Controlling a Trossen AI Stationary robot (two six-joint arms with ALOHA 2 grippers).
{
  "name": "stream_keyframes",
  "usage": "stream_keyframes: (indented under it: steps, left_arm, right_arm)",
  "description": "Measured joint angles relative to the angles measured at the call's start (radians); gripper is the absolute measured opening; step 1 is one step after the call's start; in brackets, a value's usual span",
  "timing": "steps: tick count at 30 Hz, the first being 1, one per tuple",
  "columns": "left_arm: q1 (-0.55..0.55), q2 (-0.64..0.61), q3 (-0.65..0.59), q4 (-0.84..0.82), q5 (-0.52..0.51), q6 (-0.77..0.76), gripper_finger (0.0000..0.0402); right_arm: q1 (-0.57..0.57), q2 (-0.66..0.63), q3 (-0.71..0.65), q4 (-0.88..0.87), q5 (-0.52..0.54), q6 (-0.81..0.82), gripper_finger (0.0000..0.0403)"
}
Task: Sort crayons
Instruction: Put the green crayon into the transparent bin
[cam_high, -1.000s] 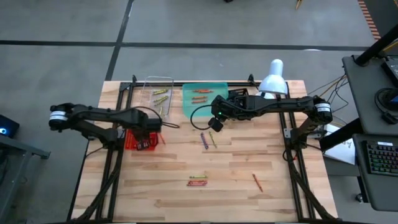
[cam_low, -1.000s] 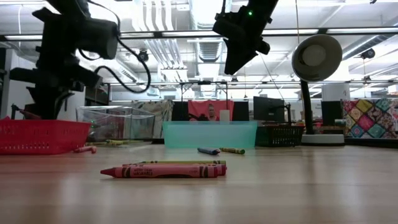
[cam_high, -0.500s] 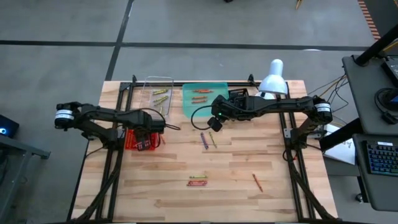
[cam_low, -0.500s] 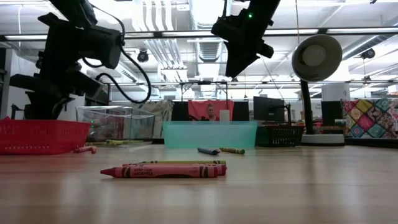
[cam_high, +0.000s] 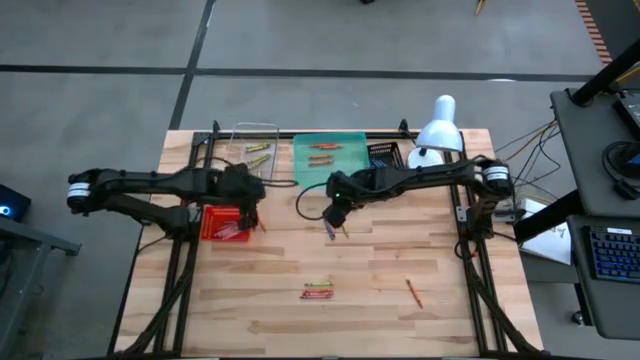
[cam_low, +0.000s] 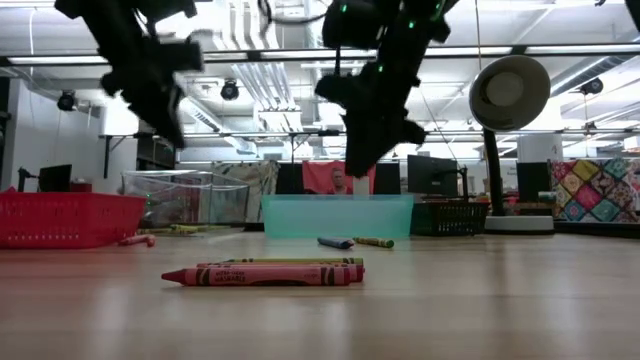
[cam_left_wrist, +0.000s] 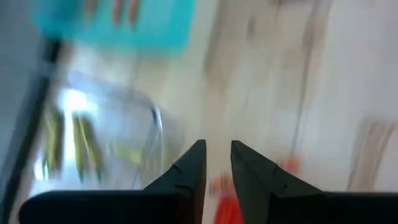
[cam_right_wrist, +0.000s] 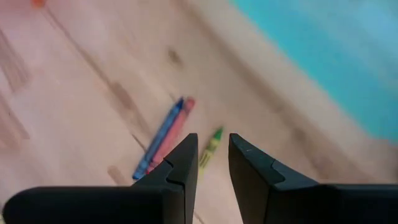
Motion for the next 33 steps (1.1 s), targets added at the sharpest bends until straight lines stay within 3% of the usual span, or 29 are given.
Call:
stream_keyframes:
  steps: [8,26,33]
  left_arm:
    - [0.0,-0.142,-0.032,0.257,-0.009,0.1,0.0057]
    - [0.0,-0.191,-0.034,0.288,-0.008,0.136,0.0057]
    - [0.0,-0.189,-0.039,0.326,-0.008,0.136,0.0057]
  right_arm:
    - [0.0,0.108,0.0,-0.028,-0.075,0.079,0.0079]
    - [0.006,0.218,0.004,-0.018,-0.097,0.108,0.0079]
    - [0.007,0.226,0.005,-0.017,-0.092,0.102,0.0045]
